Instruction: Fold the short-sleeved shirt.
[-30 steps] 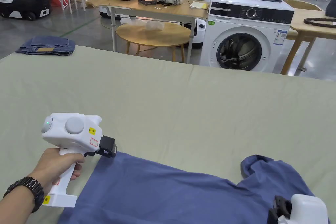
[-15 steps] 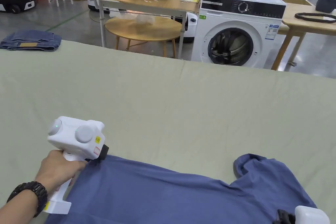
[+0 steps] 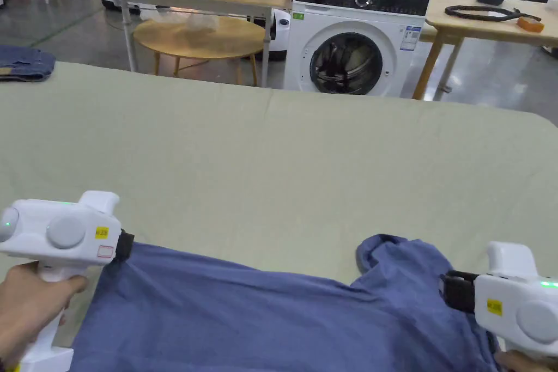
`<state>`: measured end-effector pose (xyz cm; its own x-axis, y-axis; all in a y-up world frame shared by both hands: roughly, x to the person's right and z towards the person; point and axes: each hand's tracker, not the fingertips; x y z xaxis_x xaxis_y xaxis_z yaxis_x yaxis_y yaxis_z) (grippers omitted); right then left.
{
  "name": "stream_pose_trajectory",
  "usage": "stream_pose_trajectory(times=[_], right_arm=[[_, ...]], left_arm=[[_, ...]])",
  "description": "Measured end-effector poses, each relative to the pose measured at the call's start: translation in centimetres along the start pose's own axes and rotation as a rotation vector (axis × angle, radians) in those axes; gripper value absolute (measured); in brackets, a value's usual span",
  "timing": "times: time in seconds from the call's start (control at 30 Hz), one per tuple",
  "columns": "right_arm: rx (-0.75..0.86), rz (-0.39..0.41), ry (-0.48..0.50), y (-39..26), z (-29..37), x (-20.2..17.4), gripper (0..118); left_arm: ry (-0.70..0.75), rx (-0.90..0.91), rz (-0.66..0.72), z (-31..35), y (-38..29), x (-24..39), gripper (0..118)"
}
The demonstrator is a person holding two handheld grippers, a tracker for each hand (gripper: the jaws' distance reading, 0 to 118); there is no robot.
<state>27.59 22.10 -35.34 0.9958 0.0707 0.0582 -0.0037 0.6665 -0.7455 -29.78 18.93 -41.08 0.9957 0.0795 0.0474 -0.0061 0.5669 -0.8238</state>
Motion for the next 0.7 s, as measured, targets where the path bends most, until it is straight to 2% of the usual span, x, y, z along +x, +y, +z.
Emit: stream_pose_trajectory(times=[0.07, 0.27, 0.3, 0.33, 0.37, 0.4, 0.5, 0.7], right_arm=[[-0.06, 0.056, -0.008, 1.5, -2.4, 0.8, 73], [-0.206, 0.055, 0.002, 3.1, -8.5, 2.3, 71], [-0.225, 0.048, 0.016, 3.1, -9.2, 2.5, 60], [-0.25, 0.033, 0.046, 3.1, -10.0, 2.8, 41], [-0.266, 0.02, 0.053, 3.1, -10.7, 3.0, 41], [-0.286, 0.018, 0.055, 3.1, -11.1, 3.0, 34], [-0.281, 0.023, 0.05, 2.9, -11.7, 3.1, 0], [-0.2, 0.004, 0.066, 3.1, -10.7, 3.7, 0]], left_arm=[[-0.002, 0.012, 0.003, 0.9, -0.4, 0.2, 0], [-0.005, 0.033, -0.001, 0.6, 0.1, 0.3, 0], [-0.002, 0.033, -0.002, 0.6, 0.0, 0.3, 0], [-0.002, 0.031, 0.0, 0.7, 0.0, 0.3, 0], [-0.003, 0.03, 0.005, 0.8, -0.1, 0.2, 0], [-0.003, 0.029, 0.008, 1.2, -0.1, 0.4, 0], [-0.004, 0.028, 0.012, 1.6, -0.5, 0.6, 0], [-0.008, 0.033, 0.01, 1.8, -0.9, 0.2, 0]])
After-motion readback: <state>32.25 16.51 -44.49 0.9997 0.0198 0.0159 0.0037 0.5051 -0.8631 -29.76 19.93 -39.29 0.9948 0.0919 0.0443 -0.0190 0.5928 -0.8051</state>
